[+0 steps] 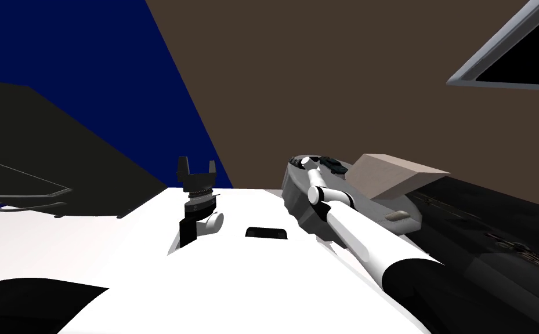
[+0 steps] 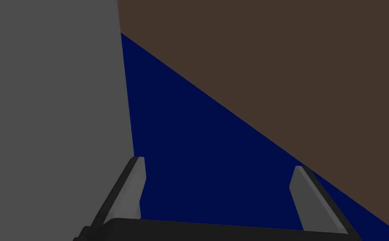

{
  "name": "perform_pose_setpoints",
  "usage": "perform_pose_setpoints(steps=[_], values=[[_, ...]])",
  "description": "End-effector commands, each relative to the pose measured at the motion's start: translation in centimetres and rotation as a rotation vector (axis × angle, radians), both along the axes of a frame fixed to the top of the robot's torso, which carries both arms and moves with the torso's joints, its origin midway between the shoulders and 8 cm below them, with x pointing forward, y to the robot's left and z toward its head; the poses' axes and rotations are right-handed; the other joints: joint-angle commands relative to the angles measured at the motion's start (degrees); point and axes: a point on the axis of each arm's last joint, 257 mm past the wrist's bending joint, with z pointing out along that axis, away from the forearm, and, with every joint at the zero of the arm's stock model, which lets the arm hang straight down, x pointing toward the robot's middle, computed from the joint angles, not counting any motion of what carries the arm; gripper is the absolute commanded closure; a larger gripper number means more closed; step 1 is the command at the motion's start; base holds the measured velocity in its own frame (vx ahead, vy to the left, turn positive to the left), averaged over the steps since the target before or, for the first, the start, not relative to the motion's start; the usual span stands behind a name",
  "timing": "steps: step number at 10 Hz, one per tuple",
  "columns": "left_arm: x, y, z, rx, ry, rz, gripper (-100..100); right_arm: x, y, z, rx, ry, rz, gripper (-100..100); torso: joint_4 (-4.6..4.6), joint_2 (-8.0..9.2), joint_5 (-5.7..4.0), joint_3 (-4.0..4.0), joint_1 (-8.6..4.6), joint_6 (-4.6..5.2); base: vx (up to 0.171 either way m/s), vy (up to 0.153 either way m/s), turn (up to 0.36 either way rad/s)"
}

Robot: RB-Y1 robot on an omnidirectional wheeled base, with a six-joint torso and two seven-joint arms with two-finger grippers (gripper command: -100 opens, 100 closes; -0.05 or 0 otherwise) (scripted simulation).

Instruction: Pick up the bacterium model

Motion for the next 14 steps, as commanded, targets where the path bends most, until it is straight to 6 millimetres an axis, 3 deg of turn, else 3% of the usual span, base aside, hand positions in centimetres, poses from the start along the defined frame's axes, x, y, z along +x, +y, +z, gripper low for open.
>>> perform_pose_setpoints(steps=[1, 2, 3, 14], values=[[0.0, 0.0, 0.0, 0.000, 0.000, 0.000, 0, 0.0, 0.0, 0.0, 0.000, 0.000, 0.000, 100, 0.00, 0.00, 0.00, 0.00, 0.00, 0.00, 0.000, 0.000, 0.000], [0.0, 0.0, 0.0, 0.000, 0.000, 0.000, 0, 0.0, 0.0, 0.0, -0.001, 0.000, 0.000, 0, 0.00, -0.01, -0.01, 0.00, -0.01, -0.02, 0.000, 0.000, 0.000], [0.0, 0.0, 0.0, 0.000, 0.000, 0.000, 0, -0.4, 0.4, -0.7, -0.016, 0.023, 0.043, 100, 0.01, -0.02, -0.01, -0.01, -0.01, -0.03, 0.051, 0.088, -0.304], [0.0, 0.0, 0.0, 0.000, 0.000, 0.000, 0, -1.5, 2.2, -0.2, -0.013, 0.020, 0.215, 100, 0.02, -0.12, 0.05, -0.05, 0.32, -0.15, 0.036, 0.095, -0.157]])
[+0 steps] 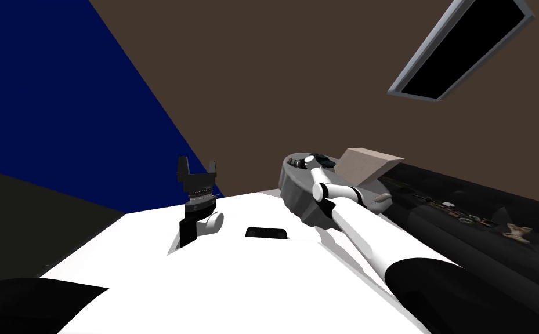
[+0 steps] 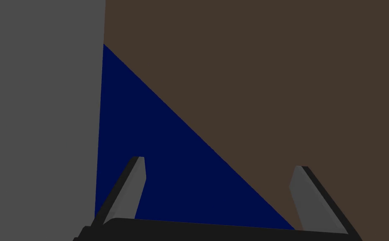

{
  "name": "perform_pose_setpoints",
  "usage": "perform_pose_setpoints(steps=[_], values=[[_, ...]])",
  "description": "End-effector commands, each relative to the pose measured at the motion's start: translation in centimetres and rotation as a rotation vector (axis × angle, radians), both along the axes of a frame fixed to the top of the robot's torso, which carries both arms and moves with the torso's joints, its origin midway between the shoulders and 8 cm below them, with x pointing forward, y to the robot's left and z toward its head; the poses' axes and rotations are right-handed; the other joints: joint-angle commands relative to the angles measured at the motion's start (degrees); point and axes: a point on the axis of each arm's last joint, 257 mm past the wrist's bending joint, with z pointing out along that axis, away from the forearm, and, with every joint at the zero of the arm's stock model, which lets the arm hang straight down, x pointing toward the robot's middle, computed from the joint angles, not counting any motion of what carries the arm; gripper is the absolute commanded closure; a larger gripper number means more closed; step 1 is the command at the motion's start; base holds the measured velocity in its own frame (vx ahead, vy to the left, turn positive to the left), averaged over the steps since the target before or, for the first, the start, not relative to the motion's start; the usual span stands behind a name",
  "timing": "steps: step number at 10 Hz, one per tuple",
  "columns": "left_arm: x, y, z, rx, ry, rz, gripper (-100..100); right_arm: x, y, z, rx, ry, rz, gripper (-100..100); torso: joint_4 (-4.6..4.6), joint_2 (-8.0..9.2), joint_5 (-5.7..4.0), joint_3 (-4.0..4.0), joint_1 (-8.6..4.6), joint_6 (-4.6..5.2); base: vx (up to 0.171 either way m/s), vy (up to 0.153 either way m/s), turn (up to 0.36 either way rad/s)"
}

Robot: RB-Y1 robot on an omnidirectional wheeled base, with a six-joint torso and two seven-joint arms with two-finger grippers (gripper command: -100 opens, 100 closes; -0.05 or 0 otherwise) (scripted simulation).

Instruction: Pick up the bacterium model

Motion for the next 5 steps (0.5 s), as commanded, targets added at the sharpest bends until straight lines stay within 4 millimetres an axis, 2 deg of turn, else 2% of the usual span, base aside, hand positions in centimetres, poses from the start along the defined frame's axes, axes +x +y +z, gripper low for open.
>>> perform_pose_setpoints(steps=[1, 4, 5], values=[[0.00, 0.00, 0.00, 0.000, 0.000, 0.000, 0, -0.08, 0.09, 0.14, 0.003, -0.002, 0.014, 100, 0.00, 0.00, 0.00, 0.00, 0.00, 0.00, 0.024, 0.062, -0.103], [0.00, 0.00, 0.00, 0.000, 0.000, 0.000, 0, -0.49, 0.30, 0.41, 0.003, -0.009, 0.063, 100, -0.01, 0.00, 0.00, -0.01, -0.05, -0.01, 0.026, 0.082, -0.162], [0.00, 0.00, 0.00, 0.000, 0.000, 0.000, 0, -0.33, 0.30, 0.35, 0.006, -0.006, 0.049, 100, -0.01, 0.00, -0.01, -0.01, -0.03, 0.05, 0.011, 0.047, -0.059]])
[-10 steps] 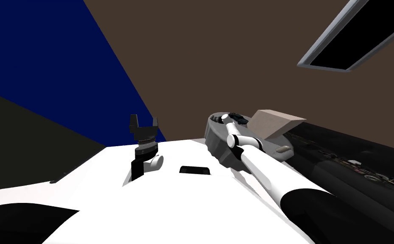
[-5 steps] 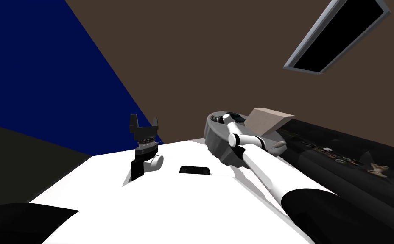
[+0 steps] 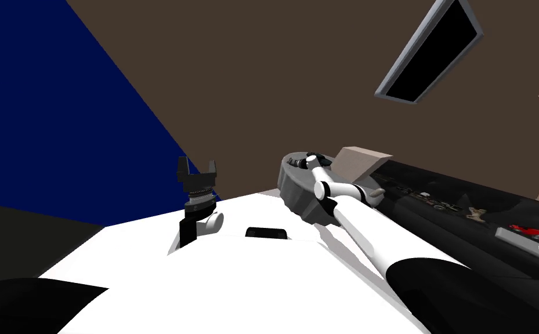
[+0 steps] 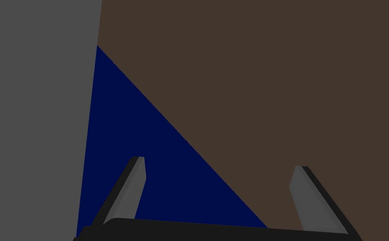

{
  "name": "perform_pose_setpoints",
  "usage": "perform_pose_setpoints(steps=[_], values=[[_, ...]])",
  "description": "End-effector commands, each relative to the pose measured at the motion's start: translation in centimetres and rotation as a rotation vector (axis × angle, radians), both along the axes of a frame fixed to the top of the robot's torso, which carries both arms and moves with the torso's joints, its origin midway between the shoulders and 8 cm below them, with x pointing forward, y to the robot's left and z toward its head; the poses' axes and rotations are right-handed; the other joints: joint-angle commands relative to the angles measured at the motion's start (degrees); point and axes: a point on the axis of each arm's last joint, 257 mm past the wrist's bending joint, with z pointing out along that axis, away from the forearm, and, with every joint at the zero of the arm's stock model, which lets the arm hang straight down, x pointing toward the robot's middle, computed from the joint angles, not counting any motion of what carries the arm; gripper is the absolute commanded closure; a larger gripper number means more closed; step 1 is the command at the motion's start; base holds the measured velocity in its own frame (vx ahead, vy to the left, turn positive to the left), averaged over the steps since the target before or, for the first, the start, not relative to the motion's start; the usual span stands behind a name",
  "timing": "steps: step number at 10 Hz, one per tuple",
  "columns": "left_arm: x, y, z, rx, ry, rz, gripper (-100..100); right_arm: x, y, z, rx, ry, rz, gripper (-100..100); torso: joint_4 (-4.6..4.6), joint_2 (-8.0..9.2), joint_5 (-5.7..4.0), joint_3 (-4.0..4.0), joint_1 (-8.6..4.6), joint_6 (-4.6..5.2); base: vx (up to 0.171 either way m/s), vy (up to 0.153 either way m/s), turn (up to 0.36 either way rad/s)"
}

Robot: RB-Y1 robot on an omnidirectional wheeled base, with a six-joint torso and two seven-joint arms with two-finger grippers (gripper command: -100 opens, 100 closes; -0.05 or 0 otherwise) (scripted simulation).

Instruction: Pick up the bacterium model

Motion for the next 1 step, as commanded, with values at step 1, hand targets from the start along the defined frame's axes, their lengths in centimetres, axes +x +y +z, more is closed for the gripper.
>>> perform_pose_setpoints(steps=[1], values=[[0.00, 0.00, 0.00, 0.000, 0.000, 0.000, 0, 0.00, 0.00, 0.00, 0.000, 0.000, 0.000, 0, 0.00, 0.00, 0.00, 0.00, 0.00, 0.00, 0.001, 0.007, 0.007]])
